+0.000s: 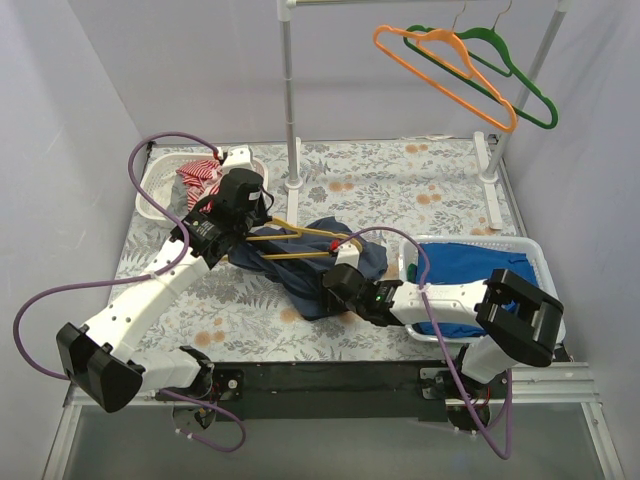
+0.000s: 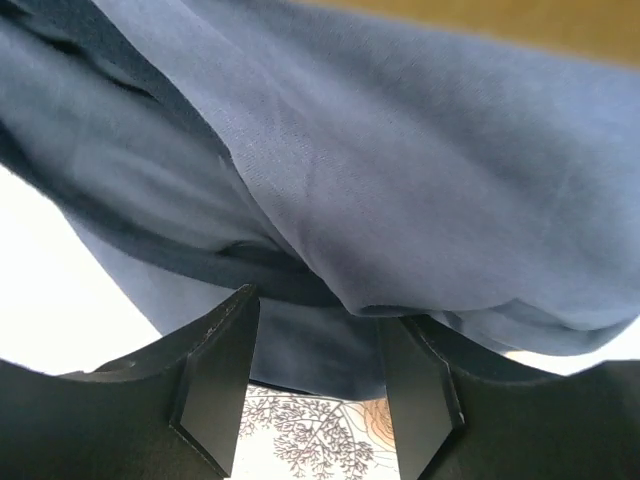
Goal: Place the tank top on the hanger
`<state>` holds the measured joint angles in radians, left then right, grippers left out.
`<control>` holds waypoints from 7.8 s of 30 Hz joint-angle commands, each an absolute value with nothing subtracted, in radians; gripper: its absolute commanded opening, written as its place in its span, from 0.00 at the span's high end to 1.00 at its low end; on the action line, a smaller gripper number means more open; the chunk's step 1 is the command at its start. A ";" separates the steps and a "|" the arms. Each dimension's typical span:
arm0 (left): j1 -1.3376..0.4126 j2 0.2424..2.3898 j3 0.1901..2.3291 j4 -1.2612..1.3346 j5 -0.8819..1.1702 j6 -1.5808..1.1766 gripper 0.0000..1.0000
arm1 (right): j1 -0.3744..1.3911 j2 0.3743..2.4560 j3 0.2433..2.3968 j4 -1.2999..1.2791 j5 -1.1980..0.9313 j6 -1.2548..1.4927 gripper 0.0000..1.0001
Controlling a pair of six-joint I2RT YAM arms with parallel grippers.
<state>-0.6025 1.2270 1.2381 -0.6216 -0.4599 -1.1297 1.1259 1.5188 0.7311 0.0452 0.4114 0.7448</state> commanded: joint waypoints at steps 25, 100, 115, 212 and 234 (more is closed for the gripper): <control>-0.597 1.170 1.227 -0.623 -0.495 -1.141 1.00 | 1.108 1.259 0.554 0.095 0.404 0.738 0.86; -0.597 1.169 1.172 -0.617 -0.595 -1.169 1.00 | 0.730 0.844 0.587 -0.058 -0.182 0.638 0.99; -0.597 1.170 1.173 -0.618 -0.594 -1.155 1.00 | 0.730 0.908 0.808 -0.166 -0.132 0.568 0.99; -0.877 1.451 1.873 -0.591 -0.479 -1.029 0.17 | 0.966 0.858 1.166 -0.471 0.330 0.213 0.99; -0.876 1.503 2.014 -0.561 -0.402 -0.951 0.28 | 0.966 0.939 1.309 -0.634 0.434 0.216 0.99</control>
<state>-0.8791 1.3682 1.8221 -0.4969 -0.4541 -1.0115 0.9649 0.9131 1.2835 -0.6834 0.3985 0.2043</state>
